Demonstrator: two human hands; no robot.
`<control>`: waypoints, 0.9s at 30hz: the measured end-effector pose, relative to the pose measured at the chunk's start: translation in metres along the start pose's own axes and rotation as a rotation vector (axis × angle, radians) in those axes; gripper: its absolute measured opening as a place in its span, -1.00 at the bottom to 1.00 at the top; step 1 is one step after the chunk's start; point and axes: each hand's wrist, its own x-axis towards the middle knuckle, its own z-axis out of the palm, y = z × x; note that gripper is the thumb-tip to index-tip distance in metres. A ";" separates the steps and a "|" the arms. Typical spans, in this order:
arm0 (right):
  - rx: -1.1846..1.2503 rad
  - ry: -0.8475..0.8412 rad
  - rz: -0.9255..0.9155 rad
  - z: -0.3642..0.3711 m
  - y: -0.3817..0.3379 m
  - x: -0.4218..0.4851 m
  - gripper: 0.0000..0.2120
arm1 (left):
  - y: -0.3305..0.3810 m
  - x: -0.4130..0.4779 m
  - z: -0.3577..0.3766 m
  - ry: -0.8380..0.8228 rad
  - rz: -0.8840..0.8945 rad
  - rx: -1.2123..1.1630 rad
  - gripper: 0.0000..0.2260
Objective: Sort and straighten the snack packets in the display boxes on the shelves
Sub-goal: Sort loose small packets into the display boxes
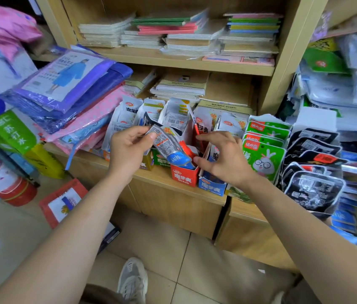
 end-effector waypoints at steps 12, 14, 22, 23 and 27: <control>0.405 -0.031 0.044 0.010 -0.023 0.020 -0.95 | -0.003 0.002 -0.015 -0.098 -0.092 -0.096 -0.90; 0.408 -0.037 0.044 0.008 -0.021 0.022 -0.91 | -0.001 0.000 -0.020 -0.128 -0.052 -0.068 -0.85; 0.419 -0.065 0.024 0.011 -0.020 0.022 -0.95 | 0.001 -0.002 -0.038 -0.167 0.019 0.015 -0.87; 0.438 -0.090 0.013 0.011 -0.022 0.022 -0.89 | 0.001 -0.003 -0.038 -0.173 0.023 0.025 -0.86; 0.361 -0.101 -0.050 0.018 -0.030 0.024 -0.86 | 0.001 -0.004 -0.038 -0.171 0.039 0.055 -0.82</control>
